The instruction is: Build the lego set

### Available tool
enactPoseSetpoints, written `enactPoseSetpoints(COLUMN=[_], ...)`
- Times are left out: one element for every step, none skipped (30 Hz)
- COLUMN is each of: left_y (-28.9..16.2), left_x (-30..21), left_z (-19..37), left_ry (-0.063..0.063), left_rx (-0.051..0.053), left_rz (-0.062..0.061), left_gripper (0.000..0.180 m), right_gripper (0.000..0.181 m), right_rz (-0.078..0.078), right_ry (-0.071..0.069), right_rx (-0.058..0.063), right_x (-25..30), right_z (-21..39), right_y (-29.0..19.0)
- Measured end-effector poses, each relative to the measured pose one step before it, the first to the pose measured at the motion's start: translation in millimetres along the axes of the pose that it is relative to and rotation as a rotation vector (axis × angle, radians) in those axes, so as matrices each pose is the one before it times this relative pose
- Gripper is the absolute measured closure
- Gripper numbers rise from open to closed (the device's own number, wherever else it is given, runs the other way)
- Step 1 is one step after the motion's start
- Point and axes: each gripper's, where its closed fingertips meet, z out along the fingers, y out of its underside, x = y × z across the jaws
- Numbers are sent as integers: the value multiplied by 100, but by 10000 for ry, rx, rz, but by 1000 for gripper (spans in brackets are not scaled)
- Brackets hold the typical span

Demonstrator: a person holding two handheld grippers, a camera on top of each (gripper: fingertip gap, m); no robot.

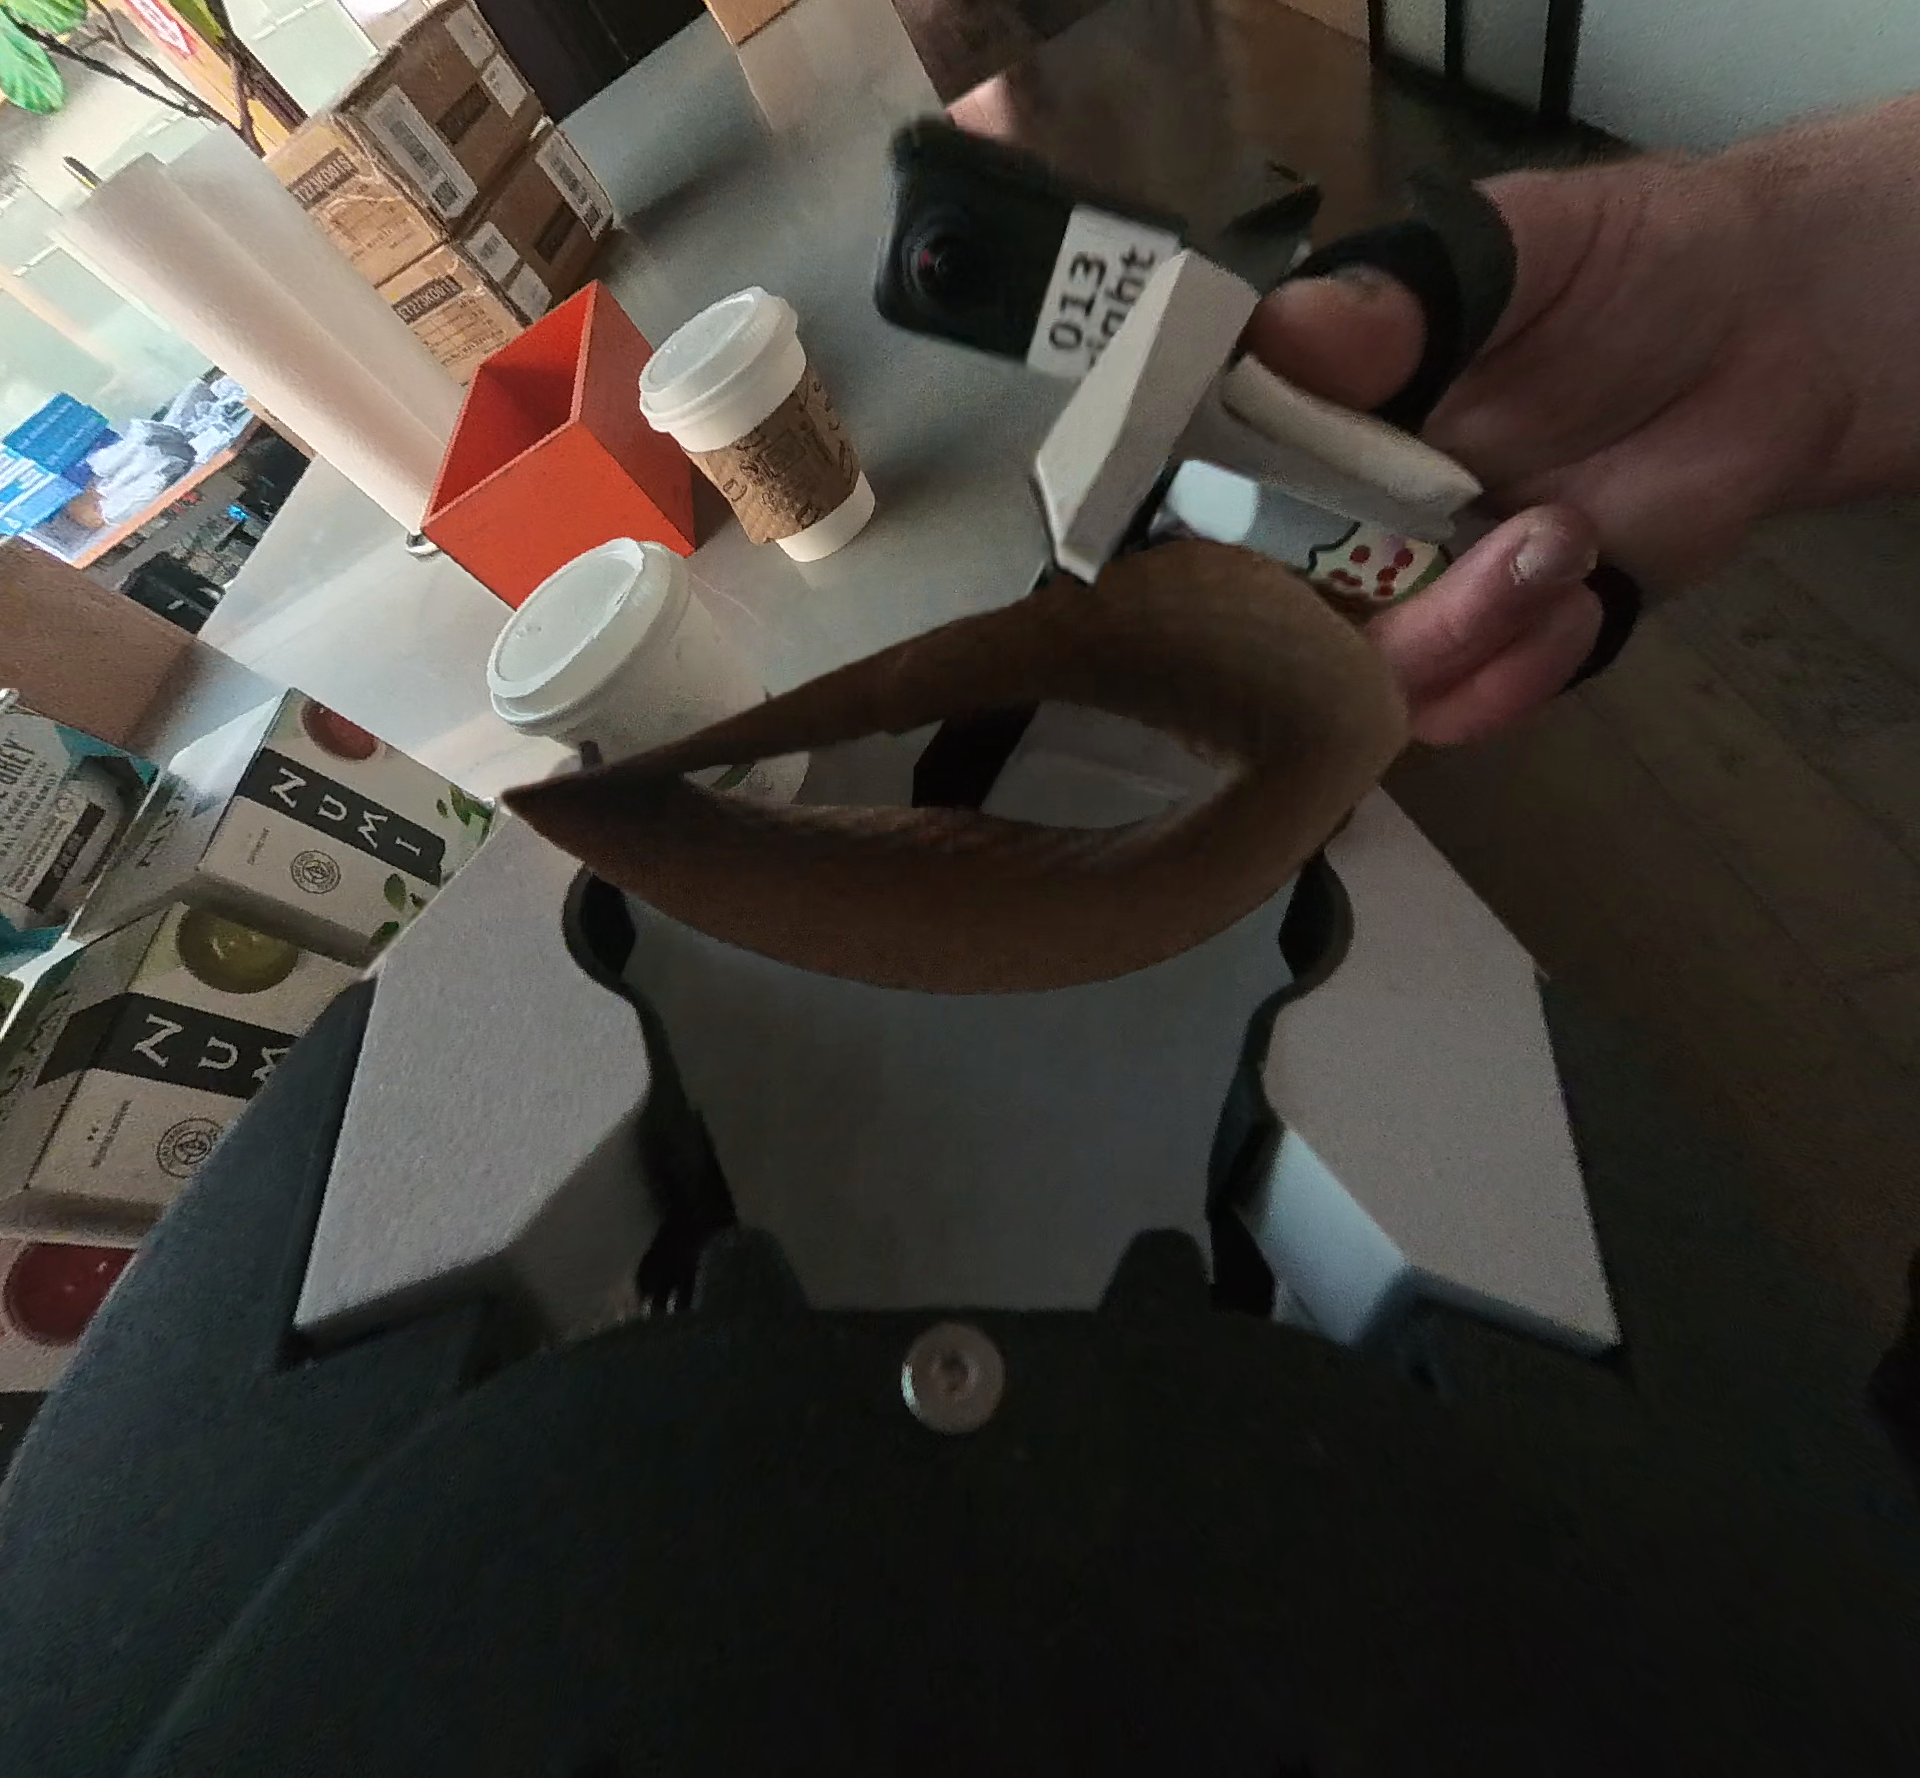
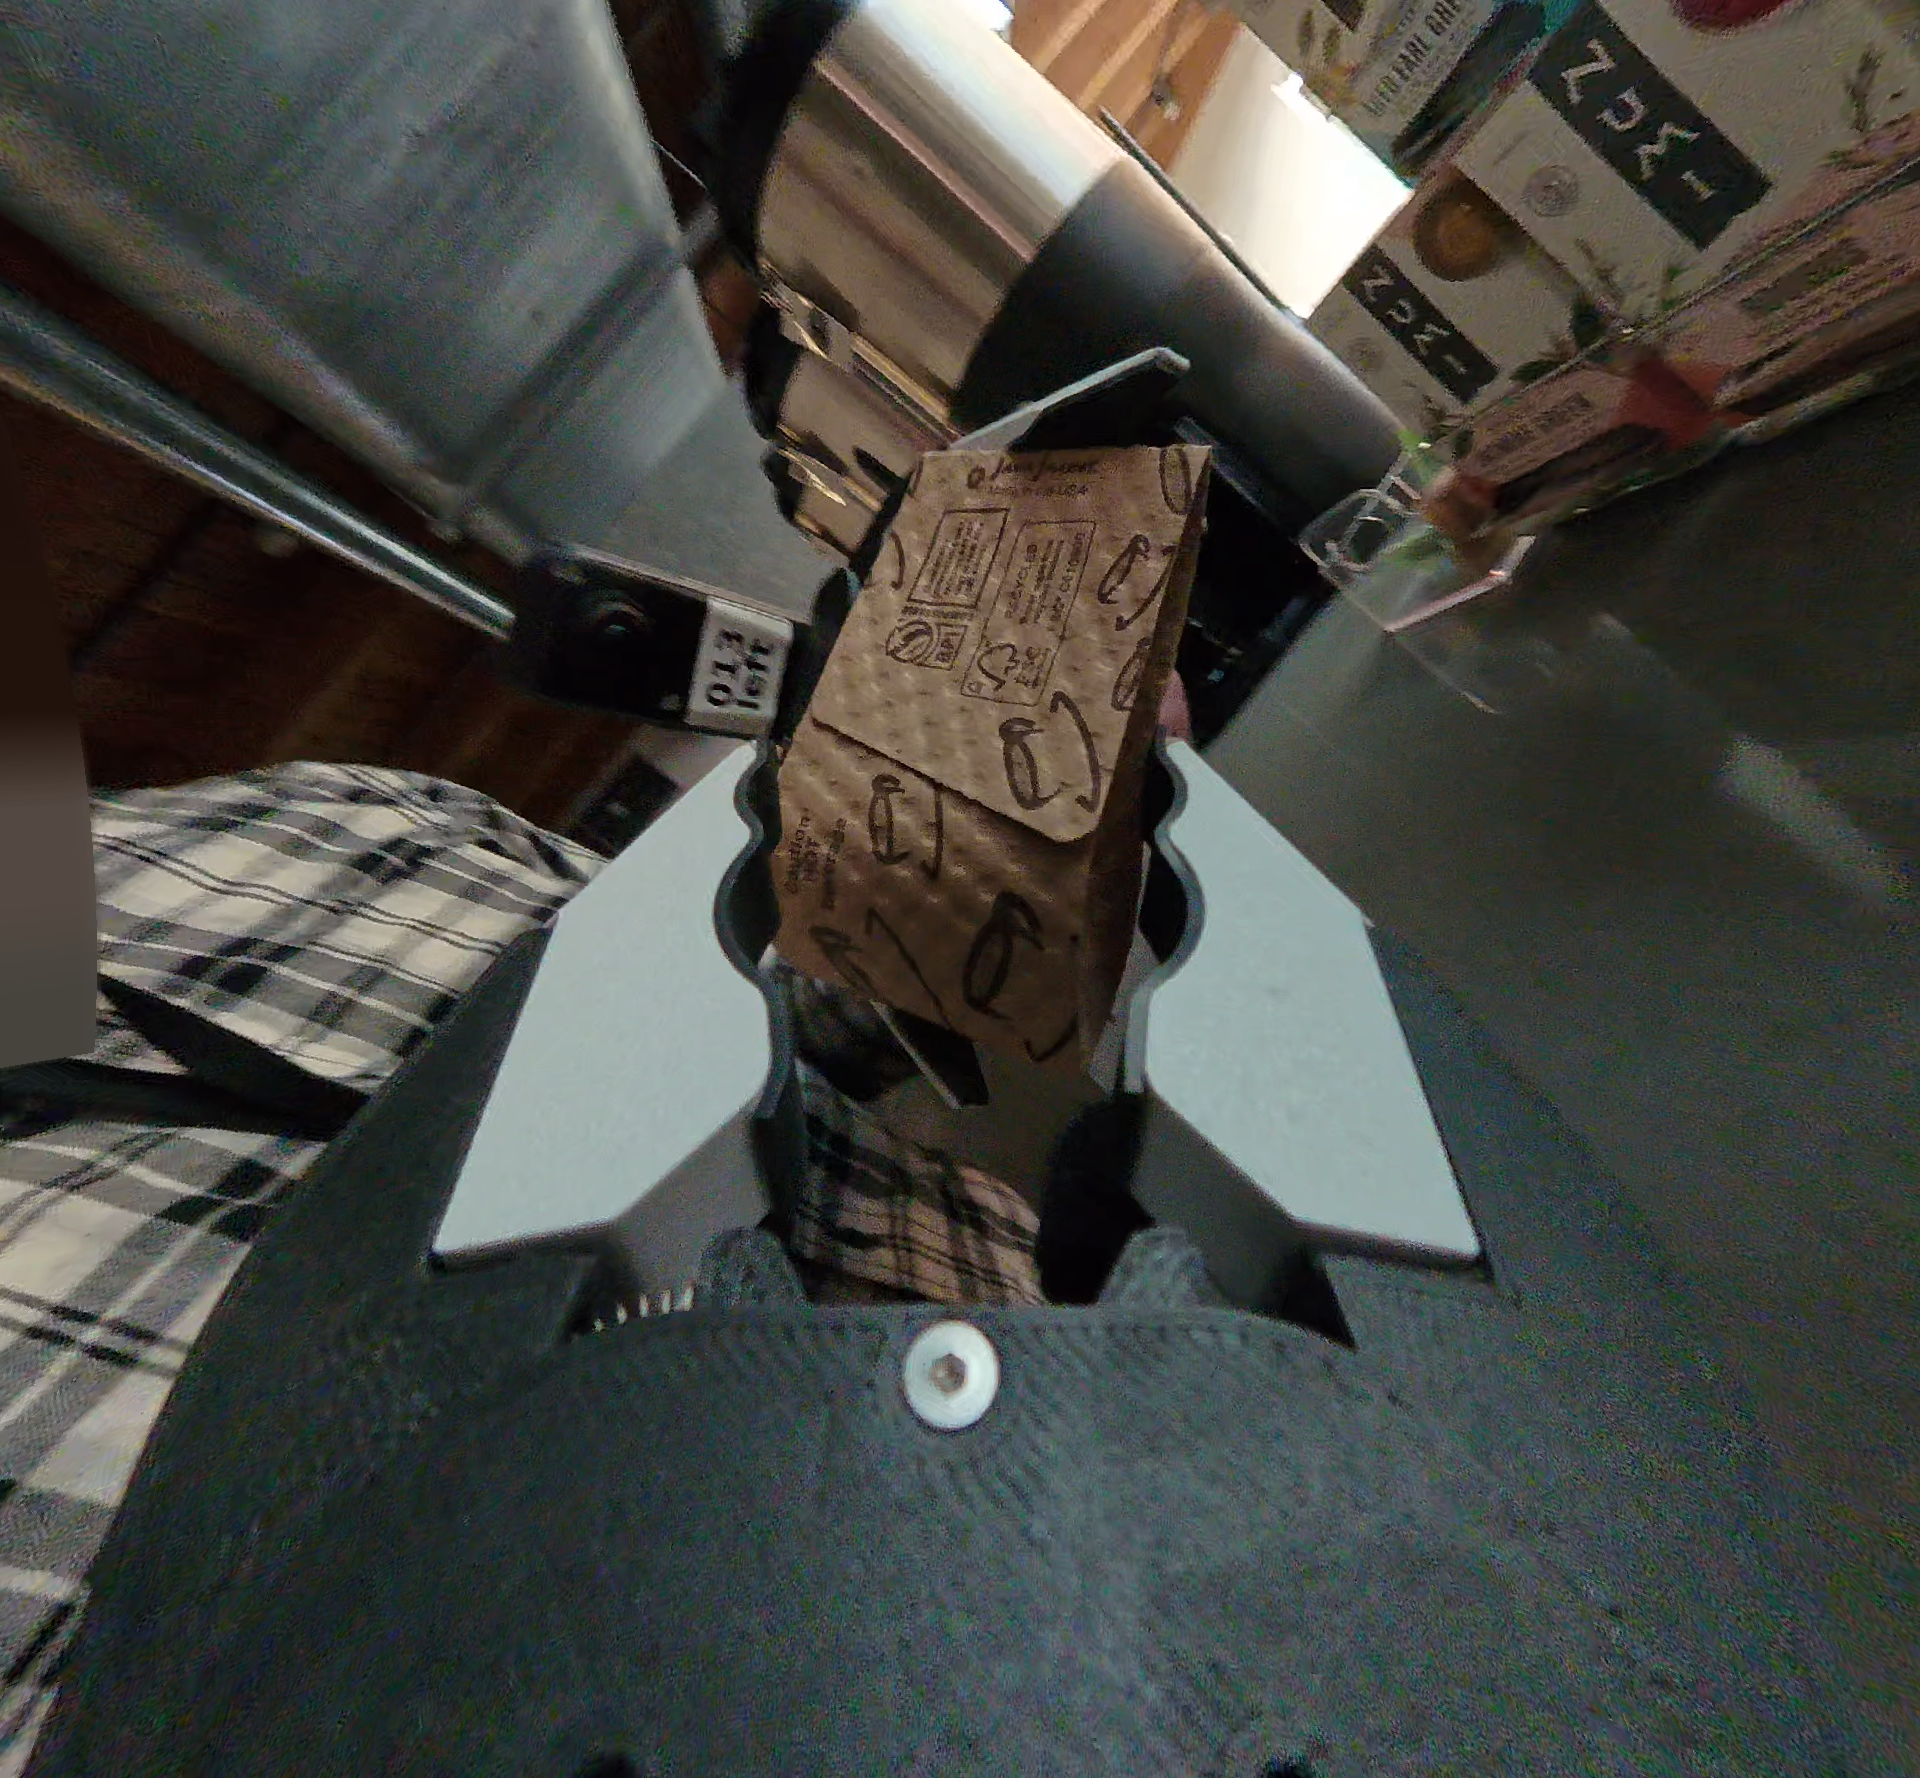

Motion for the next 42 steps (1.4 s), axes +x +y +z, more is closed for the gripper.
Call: enactPoseSetpoints(left_y=[105, -29, 64, 144, 338, 271, 230, 210, 221, 180, 188, 191, 146, 75, -5, 26, 54, 199, 76, -35, 49, 66, -156, -222, -43, 78, 56, 140, 122, 34, -90, -200, -252, -294, -313, -288, -365, -211, -56, 33, 15, -9], left_x=[-30, -60, -4, -57, -169, -82, -47, -20, -97, -87, -54, -51, 6, 123, 184, 124, 147, 55, 13, -111, -87, -65, -31, 42, 2, -27, -145, 59, 172, 71, -50, -107, -136, -143, -31, -37, 361, 230, 281, 313, -19, -106], left_z=[32, -1, 45, -20, -59, -94, -34, -230, -30, 13, 52, 123, 133, 110, 118, 158, 92, 120, 134, 125, 200, 233, 128, 96, 86, 54, 20, 54, 102, 169, 183, 191, 159, 168, 188, 232, 208, 229, 275, 242, 158, 27], left_ry=[-31, -28, 60, 4, -60, 1, 84, 38, 15, 32, 20, 17, 35, 114, 157, 116, 120, 112, 115, 30, -11, -27, -49, -4, -7, -26, -91, 78, 128, 38, -70, -131, -161, -179, -135, -159, 37, -66, -30, 68, -55, -14], left_rx=[-63, 2, -71, -90, -175, -60, -26, -104, -108, -116, -146, -157, -142, -103, -63, -73, -61, -109, -30, 52, -11, -34, 98, 162, 88, 61, 124, 89, 85, 89, 127, 152, 117, 126, 116, 90, 148, 43, -60, -88, -62, -11], left_rz=[76, 3, -56, 20, 79, 13, -99, -62, -55, -67, -39, 2, 46, 15, -42, -31, 20, 6, -129, -130, -42, -1, 0, -52, -44, -41, -70, -108, -122, -84, -59, -15, 11, 12, 20, 55, 180, 252, 272, 171, 4, -94], left_gripper=[54, 55, 57, 59, 69, 75, 78, 82, 89, 93, 94, 95, 97, 100, 106, 110, 114, 117, 117, 114, 107, 99, 95, 93, 89, 89, 85, 85, 84, 80, 73, 63, 52, 41, 30, 22, 22, 22, 22, 22, 22, 24], right_gripper=[111, 110, 108, 108, 111, 112, 111, 112, 112, 107, 107, 106, 107, 108, 108, 110, 111, 112, 112, 112, 112, 112, 112, 113, 113, 113, 113, 113, 113, 113, 113, 113, 113, 113, 113, 113, 113, 113, 113, 113, 113, 113], right_rz=[-259, -91, -61, -14, -10, -59, -117, -140, -151, -216, -280, -217, -185, -254, -245, 40, 199, 207, 207, 215, 246, 241, 275, 303, 275, 210, 184, 159, 138, 29, -17, -23, 0, -14, 26, 38, 41, 30, 3, 33, 45, 21], right_ry=[292, 122, 116, 60, -20, 104, 220, 192, 271, 425, 417, 270, 231, 424, 396, 61, -1, 4, -67, -88, -99, -175, -244, -284, -301, -230, -170, -176, -172, -25, -7, -24, -4, 39, 8, -18, -33, -49, 17, -14, -51, 10], right_rx=[-179, -90, -123, -29, 55, 57, -35, 14, -91, -235, -168, -180, -166, -234, -291, -230, -79, 36, 28, 163, 140, 75, 183, 326, 285, 190, 179, 208, 141, 74, -56, -27, -13, -7, 25, 34, 17, -102, -57, -25, -85, 21], right_x=[124, 2, 91, 86, -22, 83, 216, 123, 225, 410, 342, 102, 55, 332, 387, 158, 272, 367, 193, 102, 135, 60, -2, 14, -66, -36, -4, -85, -166, -42, -41, -109, -75, -16, -36, -66, -101, -139, -50, -38, -76, 33], right_z=[-14, -59, -96, -163, -217, -246, -250, -253, -236, -126, -139, -98, -36, 8, 91, 164, 87, -26, -11, -3, 9, 55, -7, -141, -191, -191, -217, -201, -143, -81, 16, 47, 58, 28, 26, 76, 180, 245, 230, 184, 196, 150], right_y=[58, -62, 15, -78, -190, -206, -118, -199, -19, 116, 19, 15, -22, 83, 232, 265, 135, 26, 24, -143, -55, 56, -96, -270, -267, -155, -149, -218, -147, -48, 125, 91, 32, 13, -43, -47, 7, 217, 179, 124, 223, 148])
